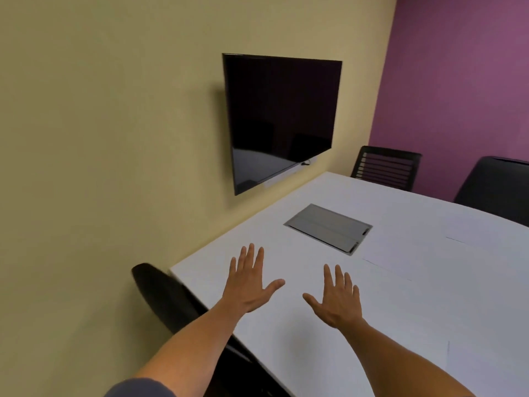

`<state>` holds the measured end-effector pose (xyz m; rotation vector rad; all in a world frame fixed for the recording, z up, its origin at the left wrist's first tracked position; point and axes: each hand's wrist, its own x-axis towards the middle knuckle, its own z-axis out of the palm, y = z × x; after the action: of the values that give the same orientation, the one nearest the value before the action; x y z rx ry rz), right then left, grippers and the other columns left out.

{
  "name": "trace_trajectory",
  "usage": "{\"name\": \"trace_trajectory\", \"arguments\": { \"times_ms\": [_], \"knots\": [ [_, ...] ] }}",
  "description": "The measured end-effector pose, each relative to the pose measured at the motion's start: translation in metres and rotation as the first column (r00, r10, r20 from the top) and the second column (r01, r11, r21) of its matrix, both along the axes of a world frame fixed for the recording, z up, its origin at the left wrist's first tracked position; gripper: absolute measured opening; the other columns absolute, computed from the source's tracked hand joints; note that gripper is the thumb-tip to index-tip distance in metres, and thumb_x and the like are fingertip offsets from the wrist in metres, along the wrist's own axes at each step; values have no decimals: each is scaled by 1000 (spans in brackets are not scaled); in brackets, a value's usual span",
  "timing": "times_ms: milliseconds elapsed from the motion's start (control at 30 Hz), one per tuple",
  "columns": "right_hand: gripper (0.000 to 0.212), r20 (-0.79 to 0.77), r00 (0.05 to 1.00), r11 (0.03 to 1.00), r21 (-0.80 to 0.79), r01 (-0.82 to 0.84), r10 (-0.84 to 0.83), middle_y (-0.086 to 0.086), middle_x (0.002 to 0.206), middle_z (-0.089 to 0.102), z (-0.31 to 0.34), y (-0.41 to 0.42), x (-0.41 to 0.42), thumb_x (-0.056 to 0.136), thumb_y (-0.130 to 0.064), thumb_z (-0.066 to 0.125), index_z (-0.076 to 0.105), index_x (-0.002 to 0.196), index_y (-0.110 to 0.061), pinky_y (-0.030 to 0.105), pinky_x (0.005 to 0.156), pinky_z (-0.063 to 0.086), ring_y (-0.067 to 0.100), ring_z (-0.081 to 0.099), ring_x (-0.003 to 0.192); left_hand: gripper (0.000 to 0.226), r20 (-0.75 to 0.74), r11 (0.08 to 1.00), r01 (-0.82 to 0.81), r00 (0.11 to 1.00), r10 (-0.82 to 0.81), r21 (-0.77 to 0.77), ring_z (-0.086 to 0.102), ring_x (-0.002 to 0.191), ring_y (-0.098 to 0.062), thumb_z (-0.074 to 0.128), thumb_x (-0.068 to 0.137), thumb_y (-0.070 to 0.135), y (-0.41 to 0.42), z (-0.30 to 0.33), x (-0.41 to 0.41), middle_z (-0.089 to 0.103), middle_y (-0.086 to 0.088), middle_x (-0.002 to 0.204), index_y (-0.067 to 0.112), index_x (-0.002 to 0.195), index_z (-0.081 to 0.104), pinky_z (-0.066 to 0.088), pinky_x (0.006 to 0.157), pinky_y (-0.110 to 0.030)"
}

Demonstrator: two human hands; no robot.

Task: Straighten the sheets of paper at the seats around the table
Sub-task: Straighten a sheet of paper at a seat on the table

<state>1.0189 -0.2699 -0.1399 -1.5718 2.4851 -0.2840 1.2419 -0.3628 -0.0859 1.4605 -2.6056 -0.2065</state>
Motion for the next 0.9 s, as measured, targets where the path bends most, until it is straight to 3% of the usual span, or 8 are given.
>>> {"name": "trace_trajectory", "arguments": {
  "times_ms": [300,533,900],
  "knots": [
    [96,-9,966,964,70,258,-258,11,165,-12,-23,-14,-66,91,-73,34,-15,155,-21,53,121,10,37,-3,152,102,44,972,219,974,-223,83,-18,152,-28,21,84,84,-80,-33,-90,-20,-9,164,21,157,-13,-5,122,-48],
    [95,-7,879,878,40,477,-478,12,165,-9,-18,-33,-98,94,-67,38,-16,155,-18,51,121,16,37,1,152,99,84,885,462,881,-465,58,-19,151,-31,23,87,81,-147,-39,-158,-20,-9,164,21,157,-12,-7,122,-51],
    [93,-6,809,804,97,586,-588,11,166,-6,-24,-59,-143,95,-63,41,-13,156,-20,50,120,17,36,5,152,98,113,816,575,809,-577,60,-19,151,-31,20,86,82,-198,-62,-238,-20,-9,164,22,156,-16,-8,120,-52]
  ]
}}
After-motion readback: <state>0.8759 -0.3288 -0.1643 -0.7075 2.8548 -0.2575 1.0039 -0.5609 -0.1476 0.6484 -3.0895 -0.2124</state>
